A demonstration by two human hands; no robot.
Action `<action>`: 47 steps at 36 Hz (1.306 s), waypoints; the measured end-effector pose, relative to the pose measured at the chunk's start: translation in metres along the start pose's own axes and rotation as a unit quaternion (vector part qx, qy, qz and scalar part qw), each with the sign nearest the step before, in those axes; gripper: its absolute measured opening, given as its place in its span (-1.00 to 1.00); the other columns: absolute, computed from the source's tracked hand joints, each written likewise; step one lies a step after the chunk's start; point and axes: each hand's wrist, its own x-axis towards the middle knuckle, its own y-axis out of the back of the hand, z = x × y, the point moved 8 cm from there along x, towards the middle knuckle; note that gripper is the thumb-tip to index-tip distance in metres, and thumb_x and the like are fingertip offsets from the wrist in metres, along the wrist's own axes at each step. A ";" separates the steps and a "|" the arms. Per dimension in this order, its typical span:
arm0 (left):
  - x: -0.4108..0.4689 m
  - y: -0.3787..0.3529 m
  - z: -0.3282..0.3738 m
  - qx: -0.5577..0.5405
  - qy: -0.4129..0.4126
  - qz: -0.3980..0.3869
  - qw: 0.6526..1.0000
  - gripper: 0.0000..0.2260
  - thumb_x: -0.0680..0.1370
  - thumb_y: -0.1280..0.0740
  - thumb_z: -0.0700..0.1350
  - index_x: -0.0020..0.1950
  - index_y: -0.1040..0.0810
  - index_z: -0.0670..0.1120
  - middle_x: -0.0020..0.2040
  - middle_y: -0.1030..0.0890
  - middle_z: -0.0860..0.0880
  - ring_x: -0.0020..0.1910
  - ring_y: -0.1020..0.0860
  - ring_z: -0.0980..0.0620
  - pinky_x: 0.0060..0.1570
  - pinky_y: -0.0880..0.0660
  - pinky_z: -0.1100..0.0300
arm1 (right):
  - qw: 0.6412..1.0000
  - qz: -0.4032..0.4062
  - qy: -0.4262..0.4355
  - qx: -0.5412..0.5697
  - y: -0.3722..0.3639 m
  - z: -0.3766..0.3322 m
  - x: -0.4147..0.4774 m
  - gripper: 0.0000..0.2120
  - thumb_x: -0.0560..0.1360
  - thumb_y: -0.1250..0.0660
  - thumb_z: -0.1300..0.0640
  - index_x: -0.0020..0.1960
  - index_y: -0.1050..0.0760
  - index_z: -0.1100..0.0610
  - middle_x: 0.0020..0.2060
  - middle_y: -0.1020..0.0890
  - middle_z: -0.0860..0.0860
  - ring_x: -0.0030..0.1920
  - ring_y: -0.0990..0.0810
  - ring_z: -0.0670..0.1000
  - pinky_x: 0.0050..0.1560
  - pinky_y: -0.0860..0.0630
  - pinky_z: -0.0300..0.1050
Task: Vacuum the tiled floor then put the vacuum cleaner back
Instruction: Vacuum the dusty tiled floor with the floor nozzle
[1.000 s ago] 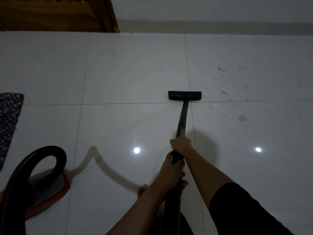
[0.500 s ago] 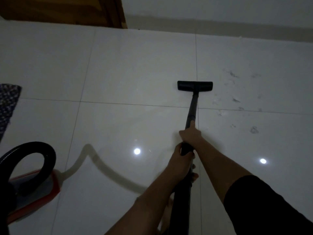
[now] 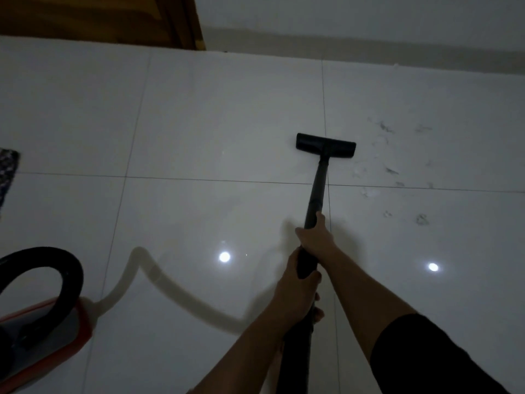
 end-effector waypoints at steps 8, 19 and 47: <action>-0.049 0.020 -0.019 0.038 -0.010 -0.018 0.999 -0.56 0.59 -0.18 -0.15 0.44 -0.23 0.13 -0.25 -0.47 -0.10 -0.40 -0.46 0.02 -0.54 -0.45 0.24 | 0.998 0.042 -0.006 0.035 -0.020 0.016 -0.050 -0.30 0.57 -0.22 0.14 0.58 0.08 0.04 0.34 -0.41 0.22 0.20 -0.50 0.19 -0.03 -0.37 -0.13; -0.133 0.050 -0.077 0.141 -0.012 -0.067 0.988 -0.60 0.59 -0.18 -0.16 0.42 -0.26 0.07 -0.27 -0.49 -0.03 -0.44 -0.46 0.04 -0.37 -0.44 0.17 | 0.992 0.071 -0.042 0.096 -0.068 0.079 -0.142 -0.31 0.58 -0.21 0.12 0.58 0.10 0.05 0.34 -0.41 0.23 0.16 -0.51 0.19 -0.03 -0.37 -0.13; -0.128 0.028 -0.108 0.161 0.040 -0.074 0.983 -0.61 0.58 -0.19 -0.18 0.40 -0.28 0.00 -0.19 -0.45 -0.10 -0.36 -0.46 0.00 -0.54 -0.44 0.24 | 0.986 0.068 -0.085 0.125 -0.066 0.131 -0.130 -0.29 0.55 -0.21 0.15 0.57 0.11 0.05 0.25 -0.46 0.25 -0.04 -0.49 0.13 -0.09 -0.40 -0.11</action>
